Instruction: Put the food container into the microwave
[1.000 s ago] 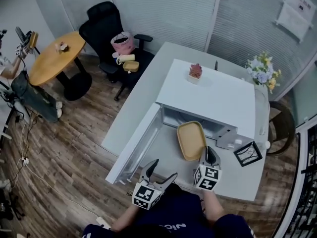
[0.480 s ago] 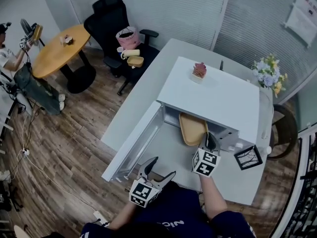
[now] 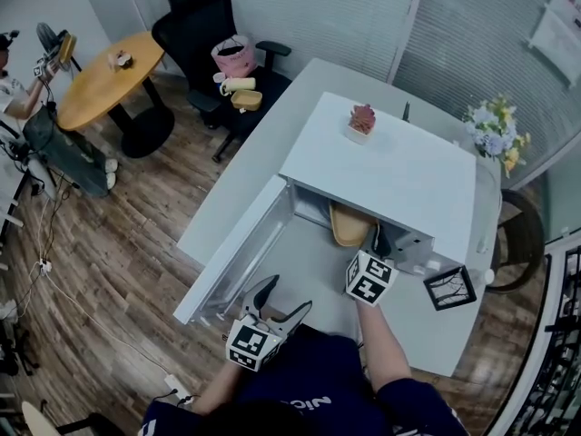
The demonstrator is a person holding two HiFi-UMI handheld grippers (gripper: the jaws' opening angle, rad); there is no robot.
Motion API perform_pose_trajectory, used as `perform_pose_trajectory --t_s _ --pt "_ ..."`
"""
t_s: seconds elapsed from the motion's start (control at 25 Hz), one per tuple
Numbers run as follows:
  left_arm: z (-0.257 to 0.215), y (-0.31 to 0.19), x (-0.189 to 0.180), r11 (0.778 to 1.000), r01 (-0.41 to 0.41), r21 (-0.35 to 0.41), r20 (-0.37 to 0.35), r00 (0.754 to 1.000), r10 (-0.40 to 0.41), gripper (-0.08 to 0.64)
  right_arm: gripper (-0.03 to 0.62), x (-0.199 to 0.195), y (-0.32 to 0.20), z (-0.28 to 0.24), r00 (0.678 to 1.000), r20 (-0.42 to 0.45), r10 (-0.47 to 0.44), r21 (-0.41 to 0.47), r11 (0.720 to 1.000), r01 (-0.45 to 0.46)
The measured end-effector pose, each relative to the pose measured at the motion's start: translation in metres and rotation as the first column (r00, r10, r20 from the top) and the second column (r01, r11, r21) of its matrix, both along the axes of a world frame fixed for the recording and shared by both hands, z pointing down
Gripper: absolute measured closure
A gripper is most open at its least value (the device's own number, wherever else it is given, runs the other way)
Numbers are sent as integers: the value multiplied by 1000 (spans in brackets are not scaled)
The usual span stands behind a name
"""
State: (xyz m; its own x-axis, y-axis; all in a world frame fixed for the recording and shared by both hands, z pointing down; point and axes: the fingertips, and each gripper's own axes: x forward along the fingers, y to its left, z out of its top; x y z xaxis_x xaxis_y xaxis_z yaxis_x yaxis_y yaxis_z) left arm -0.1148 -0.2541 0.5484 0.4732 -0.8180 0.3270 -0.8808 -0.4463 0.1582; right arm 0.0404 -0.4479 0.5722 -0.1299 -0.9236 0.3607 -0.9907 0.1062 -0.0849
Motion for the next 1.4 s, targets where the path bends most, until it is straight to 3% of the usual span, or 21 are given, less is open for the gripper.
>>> perform_pose_trajectory --t_s 0.72,1.0,1.2,1.4 --pt "12 -6 -5 998 26 -63 30 999 -25 186 555 4 -54 24 992 59 116 -3 993 -116" --pt "10 -10 -4 997 33 -69 -19 999 -34 185 555 1 -63 29 994 6 111 -6 994 -111" --pt "11 -9 -2 997 22 -68 8 1000 -22 186 555 6 -71 33 993 -14 121 -8 993 -121" --pt "10 -15 0 997 18 -80 -21 1000 -20 186 540 6 -81 33 993 -52 109 -20 994 -110"
